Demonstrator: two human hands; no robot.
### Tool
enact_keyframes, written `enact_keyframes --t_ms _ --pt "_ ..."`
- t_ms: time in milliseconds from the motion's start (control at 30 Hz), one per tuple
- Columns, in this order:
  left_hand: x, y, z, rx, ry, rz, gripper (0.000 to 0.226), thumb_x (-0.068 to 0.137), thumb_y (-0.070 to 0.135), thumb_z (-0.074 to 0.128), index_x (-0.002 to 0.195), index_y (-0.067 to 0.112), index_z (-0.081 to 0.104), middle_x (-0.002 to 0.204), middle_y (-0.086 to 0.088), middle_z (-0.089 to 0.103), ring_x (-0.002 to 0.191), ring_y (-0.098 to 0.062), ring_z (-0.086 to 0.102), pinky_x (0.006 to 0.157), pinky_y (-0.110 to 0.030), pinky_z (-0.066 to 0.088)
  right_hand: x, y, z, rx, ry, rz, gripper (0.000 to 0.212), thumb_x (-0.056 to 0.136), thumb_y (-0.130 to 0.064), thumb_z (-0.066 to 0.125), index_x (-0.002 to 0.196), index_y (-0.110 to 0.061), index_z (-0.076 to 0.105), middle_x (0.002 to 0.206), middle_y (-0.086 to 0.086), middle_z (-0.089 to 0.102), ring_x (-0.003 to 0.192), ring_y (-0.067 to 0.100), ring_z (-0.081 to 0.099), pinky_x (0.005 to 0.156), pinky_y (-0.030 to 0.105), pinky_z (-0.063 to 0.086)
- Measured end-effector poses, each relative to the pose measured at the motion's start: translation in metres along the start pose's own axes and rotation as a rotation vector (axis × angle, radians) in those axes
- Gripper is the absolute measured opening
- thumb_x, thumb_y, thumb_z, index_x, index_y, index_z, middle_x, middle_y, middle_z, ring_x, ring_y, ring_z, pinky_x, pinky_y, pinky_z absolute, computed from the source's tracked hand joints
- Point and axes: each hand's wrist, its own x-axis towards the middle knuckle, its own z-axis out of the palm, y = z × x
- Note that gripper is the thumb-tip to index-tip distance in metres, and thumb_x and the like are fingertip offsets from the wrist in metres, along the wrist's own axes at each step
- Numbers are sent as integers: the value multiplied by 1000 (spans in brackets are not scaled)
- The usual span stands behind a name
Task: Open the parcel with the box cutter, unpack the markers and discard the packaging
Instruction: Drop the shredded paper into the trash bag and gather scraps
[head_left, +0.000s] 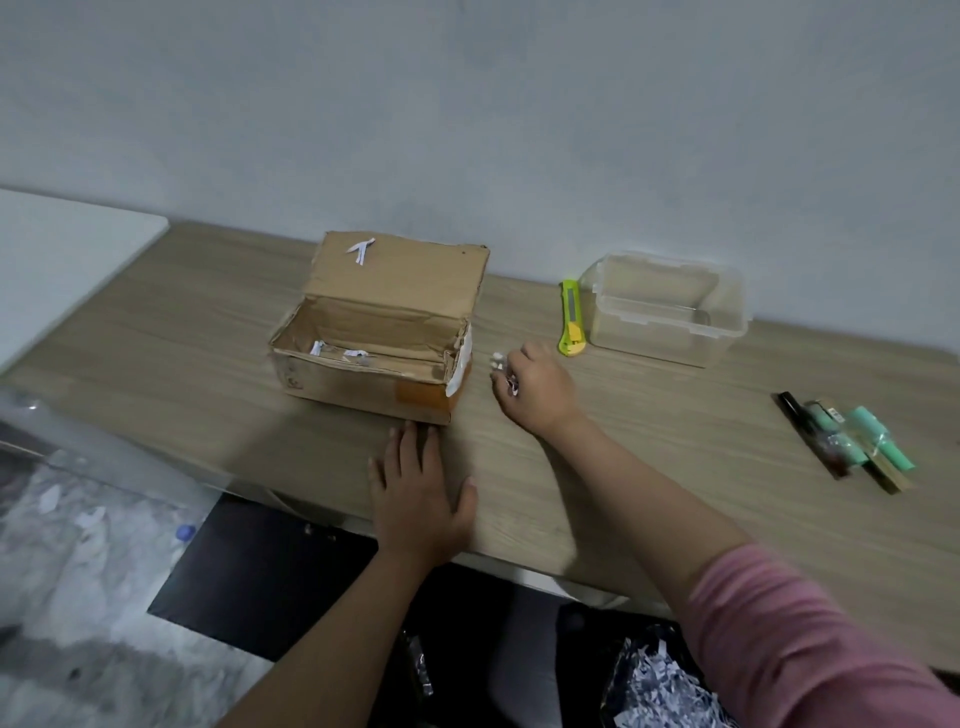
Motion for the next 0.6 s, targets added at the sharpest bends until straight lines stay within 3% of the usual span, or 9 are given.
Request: enact_keyframes --t_ms 167,300,400,467,533,600 --pt "0 0 -2 14 0 12 77 74 55 36 136 9 45 146 -15 40 139 -35 30 109 -59 23 -19 -9 -13 -35 80 17 16 68 -18 65 59 -11 53 56 7 56 44 31 55 39 21 30" --pt "-1 -2 -2 42 -18 29 75 74 54 37 131 8 47 143 -17 42 137 -37 33 106 -61 26 -45 -5 -22 41 165 50 22 74 -25 54 58 -11 49 50 9 54 43 32 52 38 25 32" --pt "0 -2 -4 31 -40 36 73 78 52 44 136 9 39 147 -14 35 139 -35 26 107 -61 23 -67 0 -34 218 205 267 28 78 -17 62 56 -10 45 50 8 51 48 28 49 47 29 37" --pt "1 -2 -4 24 -41 38 72 78 50 47 137 8 38 147 -14 34 140 -34 25 107 -60 23 -80 0 -45 382 243 468 34 78 -13 65 54 -15 41 48 0 46 49 13 42 52 24 36" --pt "0 -3 -5 12 -23 48 74 77 53 40 136 8 42 146 -15 37 138 -35 28 106 -58 26 -98 -1 -57 483 295 610 36 77 -10 65 53 -18 40 49 -5 42 49 6 39 52 17 33" --pt "1 -5 -5 -6 -26 57 76 77 54 35 137 8 41 148 -16 36 139 -35 26 107 -57 25 -123 -4 -72 510 349 705 32 78 -8 64 55 -13 43 50 -2 41 48 4 36 52 19 33"
